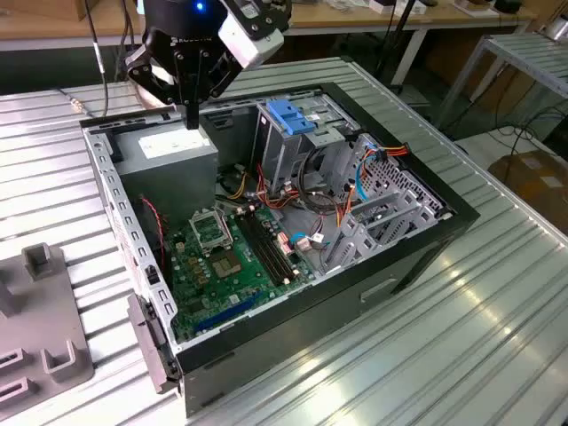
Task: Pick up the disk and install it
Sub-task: 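Reach for the disk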
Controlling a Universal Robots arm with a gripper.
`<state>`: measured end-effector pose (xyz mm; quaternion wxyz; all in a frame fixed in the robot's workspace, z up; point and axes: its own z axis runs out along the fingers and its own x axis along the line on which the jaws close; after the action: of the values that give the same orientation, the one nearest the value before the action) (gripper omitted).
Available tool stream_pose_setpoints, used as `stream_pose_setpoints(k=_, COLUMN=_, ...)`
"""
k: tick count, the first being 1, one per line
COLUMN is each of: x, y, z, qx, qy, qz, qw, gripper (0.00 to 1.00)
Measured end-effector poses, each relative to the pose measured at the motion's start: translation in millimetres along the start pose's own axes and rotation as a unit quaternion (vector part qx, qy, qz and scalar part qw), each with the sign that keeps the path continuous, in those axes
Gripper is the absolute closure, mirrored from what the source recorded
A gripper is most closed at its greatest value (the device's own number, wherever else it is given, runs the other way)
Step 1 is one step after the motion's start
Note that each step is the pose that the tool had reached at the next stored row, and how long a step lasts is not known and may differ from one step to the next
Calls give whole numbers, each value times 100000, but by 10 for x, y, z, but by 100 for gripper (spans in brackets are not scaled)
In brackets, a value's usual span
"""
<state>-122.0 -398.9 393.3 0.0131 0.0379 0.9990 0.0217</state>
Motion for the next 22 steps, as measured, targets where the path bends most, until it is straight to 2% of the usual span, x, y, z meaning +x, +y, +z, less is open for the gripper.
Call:
stream_pose_setpoints(k=6, x=5, y=0, z=-1, qx=7, qy=3, qz=8, qw=100000, gripper=90)
stream_pose_setpoints(k=14, x=54, y=-4, z=-2, qx=0, qy=1, qz=-1, qw=100000, gripper=90)
stream_pose_setpoints(k=22, x=175, y=-2, z=-5, qx=3, qy=2, qz=1, qw=100000, gripper=90)
